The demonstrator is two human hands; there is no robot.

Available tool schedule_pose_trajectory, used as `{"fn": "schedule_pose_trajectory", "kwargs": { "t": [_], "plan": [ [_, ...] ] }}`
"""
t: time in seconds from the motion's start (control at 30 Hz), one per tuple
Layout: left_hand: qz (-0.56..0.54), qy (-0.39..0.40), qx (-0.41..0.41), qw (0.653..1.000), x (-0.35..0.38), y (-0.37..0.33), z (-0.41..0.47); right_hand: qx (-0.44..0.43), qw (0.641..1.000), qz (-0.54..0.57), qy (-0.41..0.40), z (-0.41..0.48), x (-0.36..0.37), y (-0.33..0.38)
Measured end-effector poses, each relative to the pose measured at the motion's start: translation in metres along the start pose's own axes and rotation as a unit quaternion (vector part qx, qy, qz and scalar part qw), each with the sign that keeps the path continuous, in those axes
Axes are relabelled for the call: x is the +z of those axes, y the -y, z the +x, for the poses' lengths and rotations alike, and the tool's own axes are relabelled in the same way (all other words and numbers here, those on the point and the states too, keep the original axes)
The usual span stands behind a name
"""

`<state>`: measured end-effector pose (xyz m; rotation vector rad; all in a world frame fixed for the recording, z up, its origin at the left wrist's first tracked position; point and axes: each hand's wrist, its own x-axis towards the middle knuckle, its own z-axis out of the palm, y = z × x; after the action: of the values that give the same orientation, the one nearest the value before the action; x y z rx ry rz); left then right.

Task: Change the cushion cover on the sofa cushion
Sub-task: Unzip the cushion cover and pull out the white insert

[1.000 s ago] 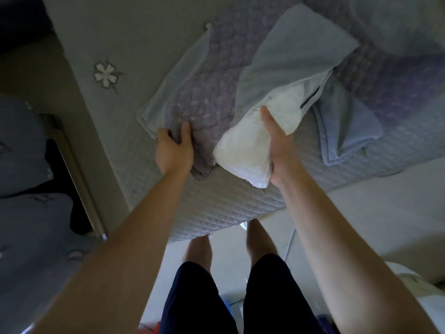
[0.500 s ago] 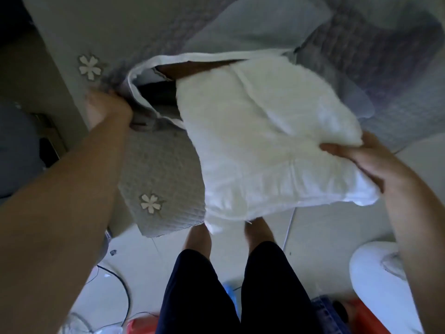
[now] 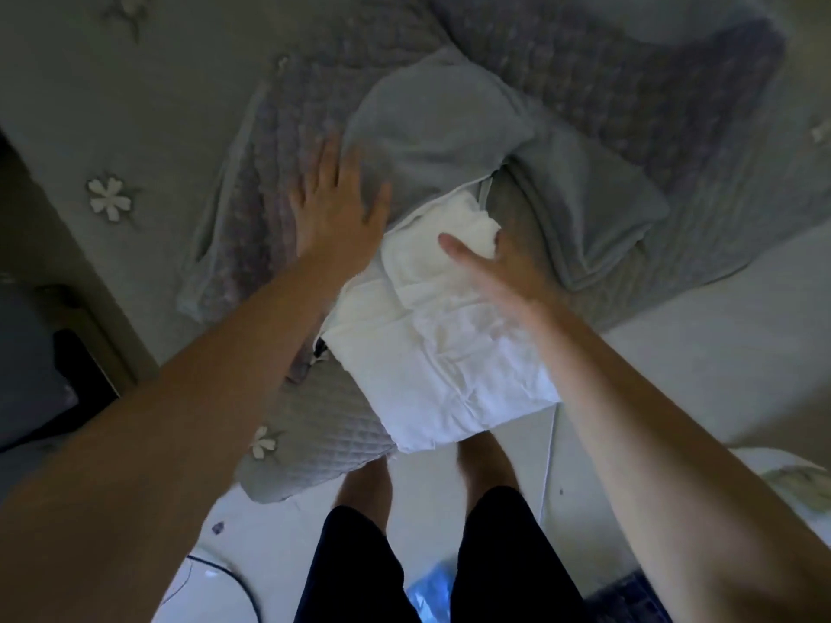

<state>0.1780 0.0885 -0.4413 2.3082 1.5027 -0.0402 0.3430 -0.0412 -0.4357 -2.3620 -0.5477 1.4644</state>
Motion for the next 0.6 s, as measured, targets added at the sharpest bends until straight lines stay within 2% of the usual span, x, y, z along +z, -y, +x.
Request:
{"fn": "schedule_pose_trajectory", "kwargs": {
  "t": [0.07, 0.13, 0.27, 0.33, 0.4, 0.5, 0.6],
  "plan": [
    [0.029, 0.016, 0.032, 0.999, 0.007, -0.007, 0.034, 0.012, 0.999, 0.036, 0.006, 0.007, 0.000, 0.004],
    [0.053, 0.030, 0.050, 0.997, 0.013, -0.015, 0.067, -0.015, 1.000, -0.019, 0.017, 0.005, -0.006, 0.004],
    [0.005, 0.082, 0.025, 0.996, 0.022, -0.026, 0.109, -0.061, 0.993, 0.003, 0.102, -0.002, -0.030, -0.023],
    [-0.022, 0.133, -0.001, 0.991, 0.026, -0.022, 0.111, -0.064, 0.992, 0.030, 0.106, -0.002, -0.038, -0.032],
    [0.028, 0.149, 0.020, 0.988, 0.026, -0.015, 0.104, -0.059, 0.992, 0.028, 0.106, -0.004, -0.039, -0.033],
    [0.082, 0.073, 0.044, 0.993, 0.011, 0.013, 0.094, -0.057, 0.994, 0.038, 0.089, -0.005, -0.038, -0.032],
    [0.117, -0.029, -0.070, 0.990, -0.030, 0.076, 0.094, -0.022, 0.996, 0.077, 0.041, -0.009, -0.056, -0.033]
  ]
}}
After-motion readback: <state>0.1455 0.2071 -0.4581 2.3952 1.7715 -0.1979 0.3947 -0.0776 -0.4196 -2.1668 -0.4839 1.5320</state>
